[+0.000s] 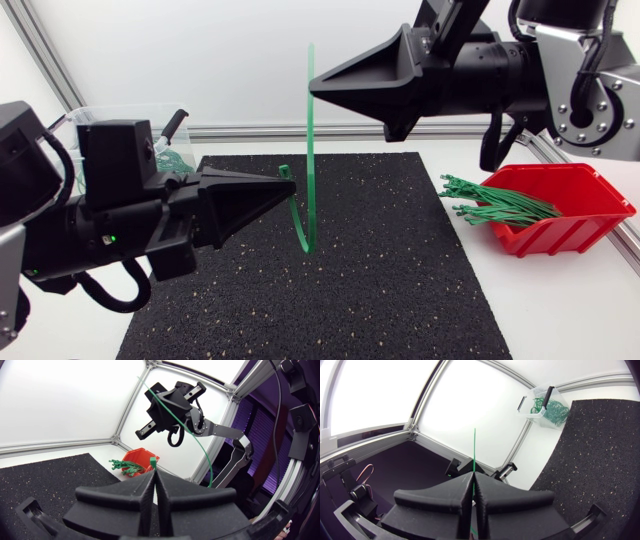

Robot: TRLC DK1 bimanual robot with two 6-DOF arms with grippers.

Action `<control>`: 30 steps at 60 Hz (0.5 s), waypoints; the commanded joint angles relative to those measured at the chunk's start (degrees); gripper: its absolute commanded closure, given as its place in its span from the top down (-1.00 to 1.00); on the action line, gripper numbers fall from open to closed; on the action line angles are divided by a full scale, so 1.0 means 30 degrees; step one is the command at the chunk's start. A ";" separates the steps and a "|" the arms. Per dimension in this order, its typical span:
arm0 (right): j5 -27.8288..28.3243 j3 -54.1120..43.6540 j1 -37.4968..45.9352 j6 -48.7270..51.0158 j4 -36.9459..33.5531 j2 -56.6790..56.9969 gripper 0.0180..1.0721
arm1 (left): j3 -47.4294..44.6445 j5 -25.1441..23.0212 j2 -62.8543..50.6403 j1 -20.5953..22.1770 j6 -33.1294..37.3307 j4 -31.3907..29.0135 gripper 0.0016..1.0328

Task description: Take a green cable tie from the red box, thread the tail through the head to close it, then place it in the transparent bin on the left.

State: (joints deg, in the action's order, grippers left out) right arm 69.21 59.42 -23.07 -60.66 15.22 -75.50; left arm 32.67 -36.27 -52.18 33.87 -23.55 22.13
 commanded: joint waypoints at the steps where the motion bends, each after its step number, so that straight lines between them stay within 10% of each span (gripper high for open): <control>1: 0.0075 -0.1027 0.0161 -0.0228 0.0375 -0.1082 -0.89 | 0.0157 0.0108 -0.0184 0.0078 -0.0206 0.0182 -0.92; 30: 0.0719 -0.1788 -0.1333 -0.0169 -0.7477 0.0500 -0.89 | -0.0664 0.0079 -0.0535 0.0049 -0.0060 0.0592 -0.92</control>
State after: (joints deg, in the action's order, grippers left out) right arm 70.85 54.26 -26.26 -60.66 -4.56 -76.66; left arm 32.49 -35.90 -53.23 33.87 -23.53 22.61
